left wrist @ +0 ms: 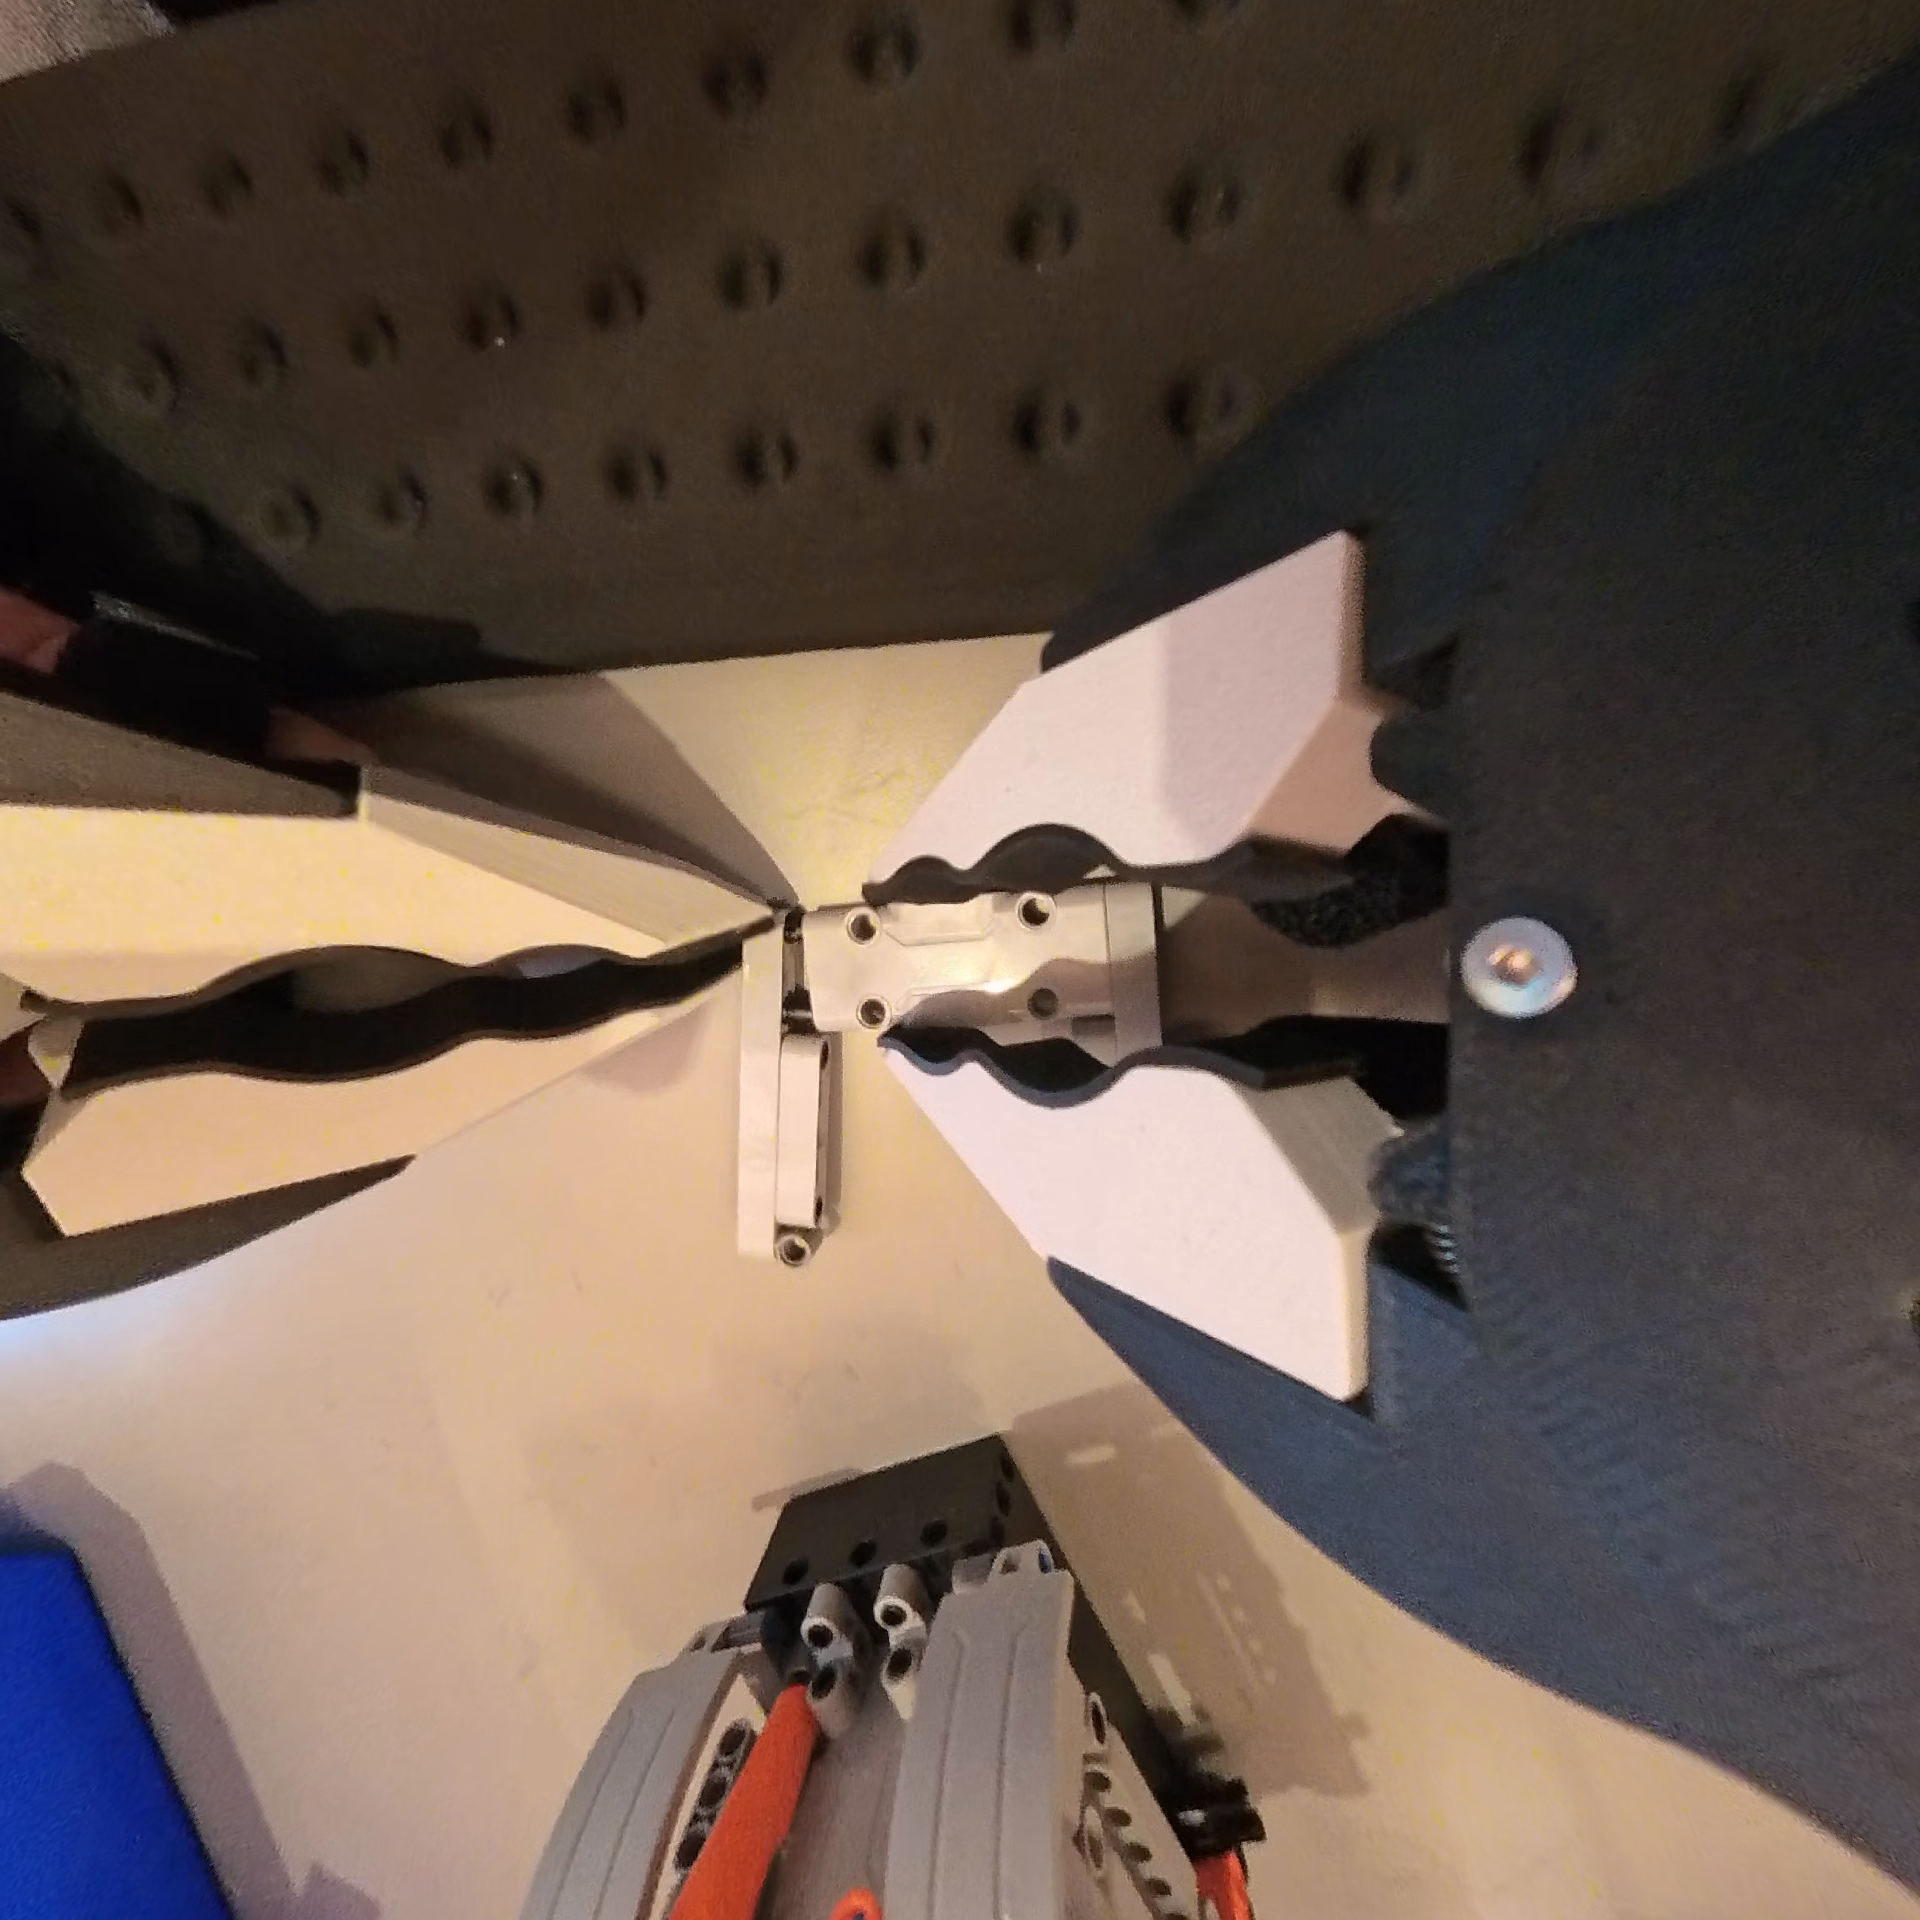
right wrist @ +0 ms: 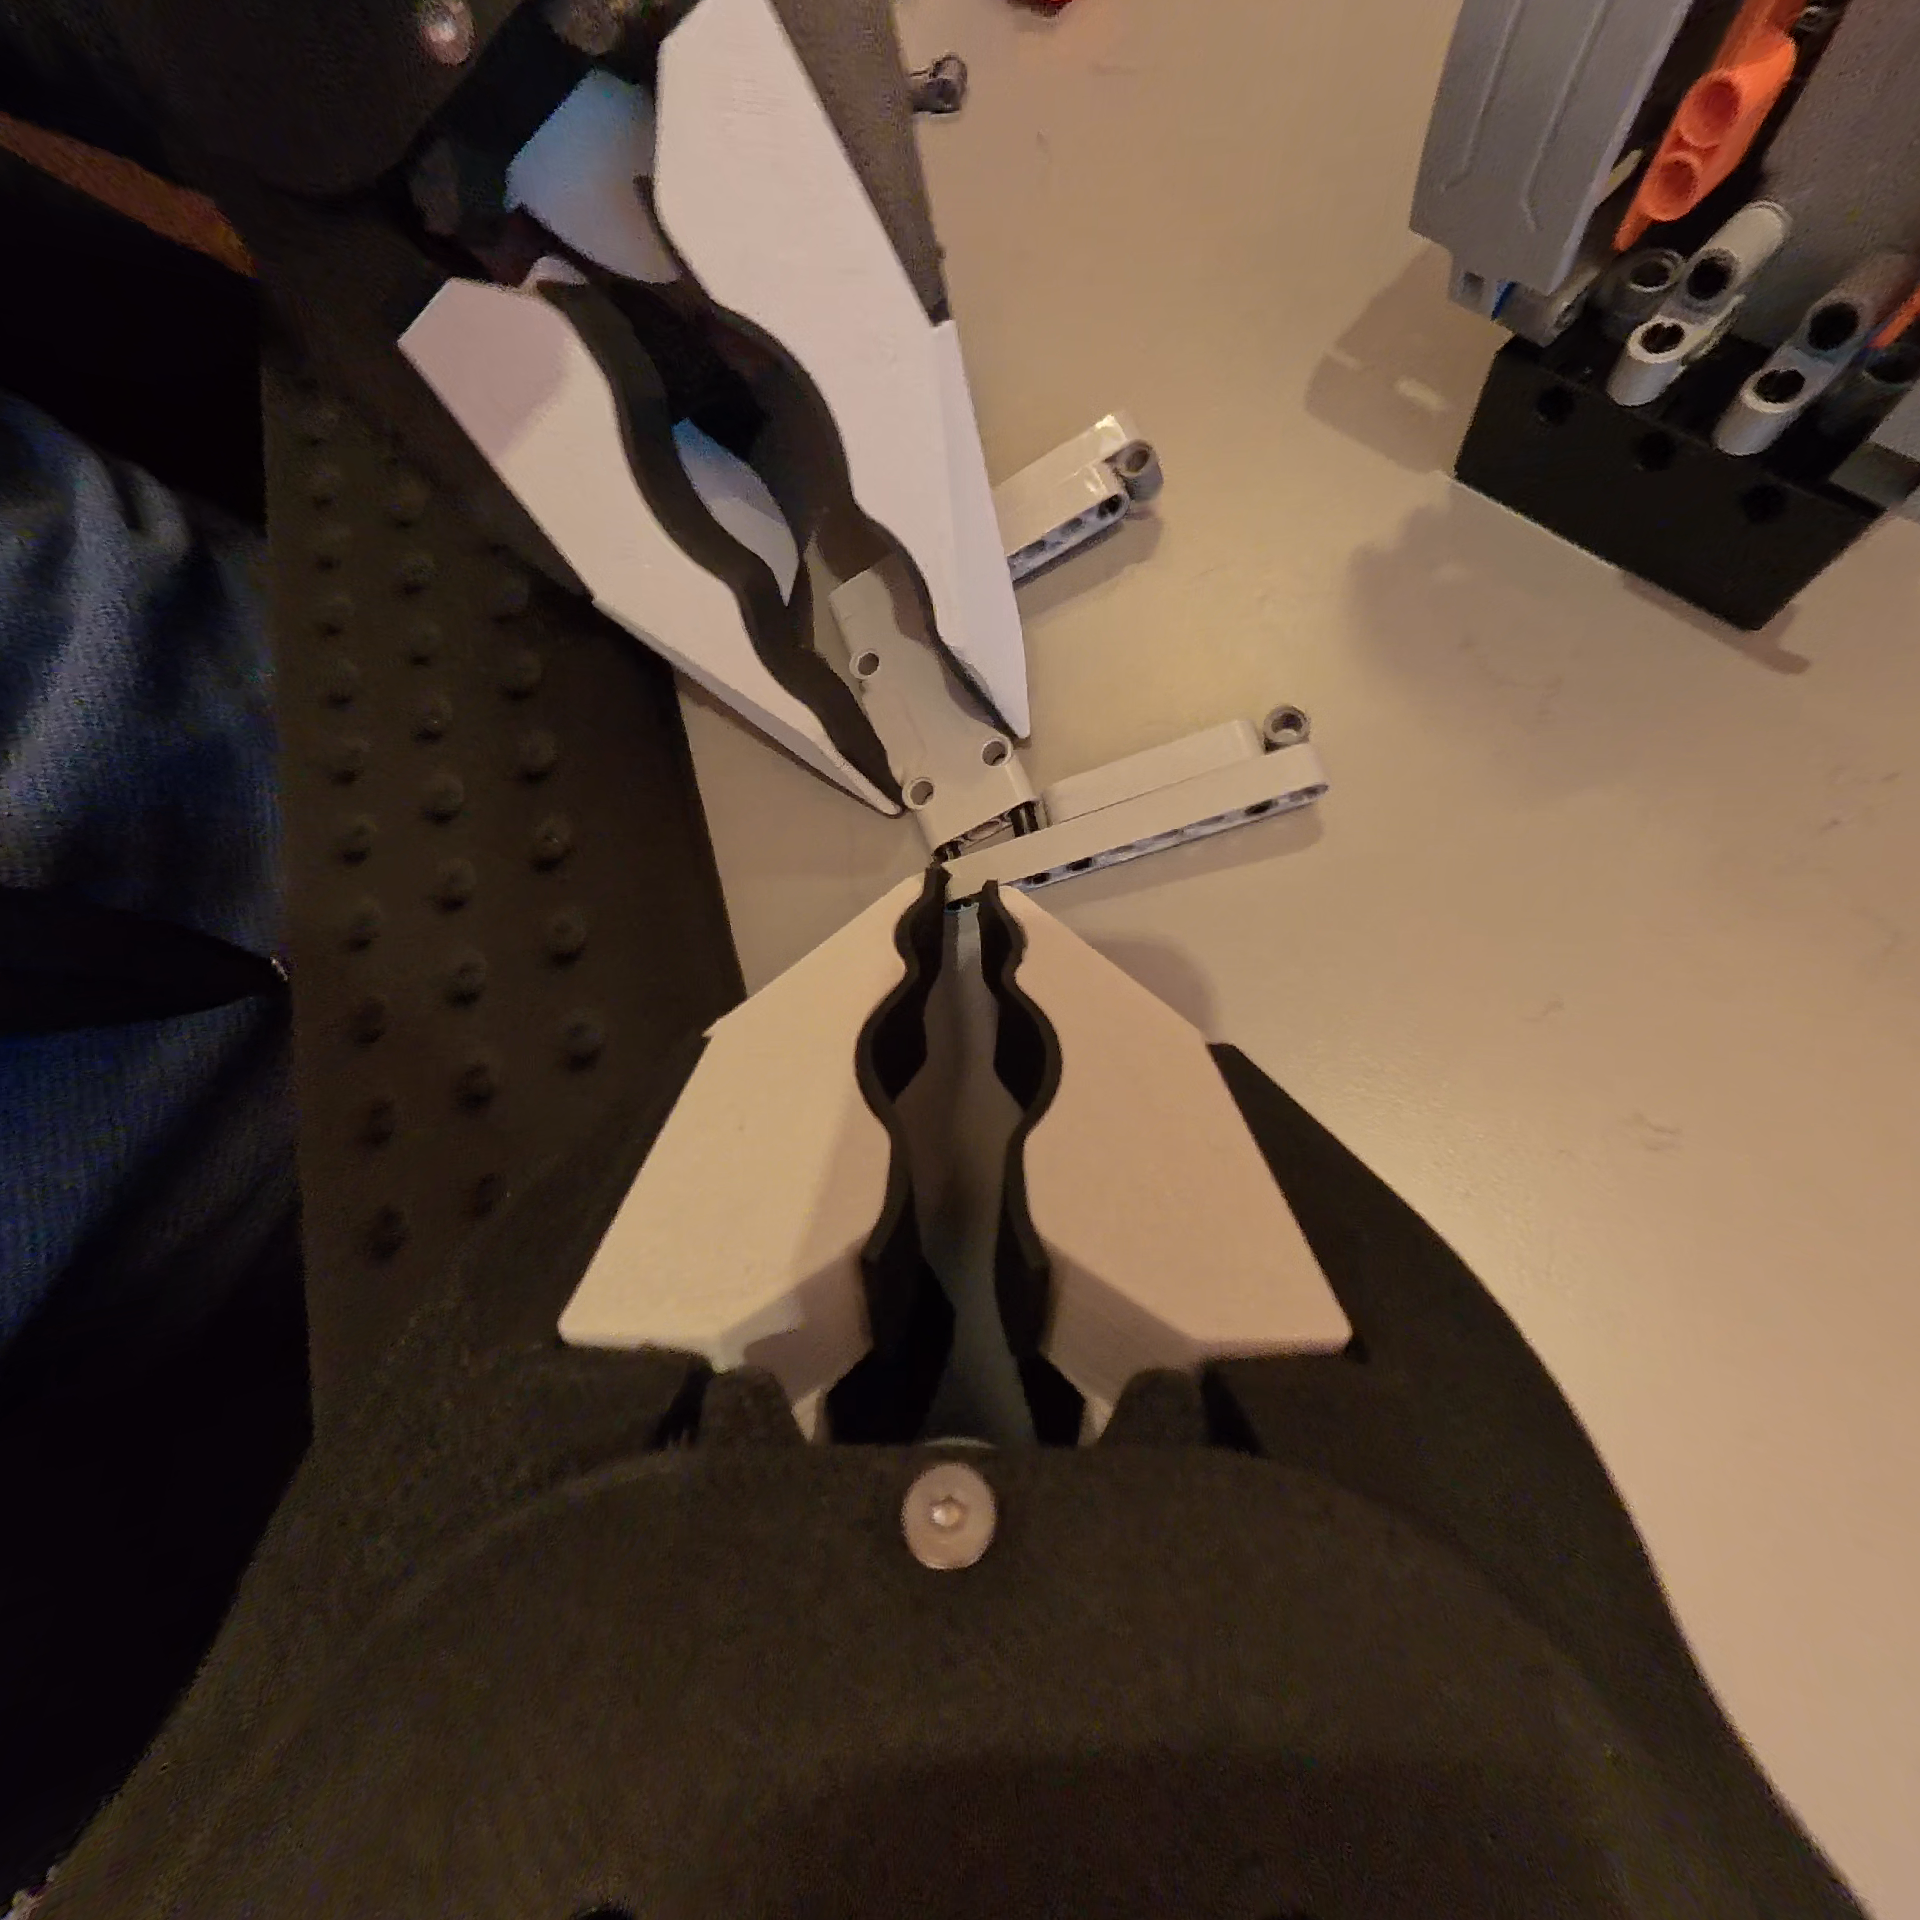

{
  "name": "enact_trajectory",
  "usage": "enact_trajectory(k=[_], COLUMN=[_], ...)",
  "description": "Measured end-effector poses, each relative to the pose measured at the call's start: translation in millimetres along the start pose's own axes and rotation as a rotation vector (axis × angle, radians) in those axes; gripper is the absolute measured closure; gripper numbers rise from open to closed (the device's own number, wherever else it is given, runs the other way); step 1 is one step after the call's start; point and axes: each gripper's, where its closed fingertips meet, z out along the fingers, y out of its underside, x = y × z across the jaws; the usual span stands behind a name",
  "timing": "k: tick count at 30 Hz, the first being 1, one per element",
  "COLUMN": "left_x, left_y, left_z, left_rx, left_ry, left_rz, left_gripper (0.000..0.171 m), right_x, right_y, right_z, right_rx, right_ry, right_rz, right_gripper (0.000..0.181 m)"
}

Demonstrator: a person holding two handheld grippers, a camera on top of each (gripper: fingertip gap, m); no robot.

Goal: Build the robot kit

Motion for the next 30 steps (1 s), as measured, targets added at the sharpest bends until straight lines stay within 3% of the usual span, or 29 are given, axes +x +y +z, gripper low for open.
enact_trajectory(k=[5, 11, 30], left_x=[3.9, 3.2, 8.8], left_y=[1.2, -0.1, -5.2], left_z=[-0.4, 1.8, 5.8], left_rx=[0.024, 0.023, 0.032], left_ry=[0.079, 0.071, 0.108], left_rz=[-0.027, -0.034, -0.053], left_gripper=[0.151, 0.150, 0.150], right_x=[-4.3, 8.3, 11.4], right_y=[0.6, -5.0, -4.9], right_z=[0.1, -10.6, -5.8], right_rx=[-0.002, 0.067, 0.053], right_ry=[-0.050, -0.006, -0.005], right_rz=[-0.002, 0.058, 0.085], right_gripper=[0.178, 0.180, 0.181])
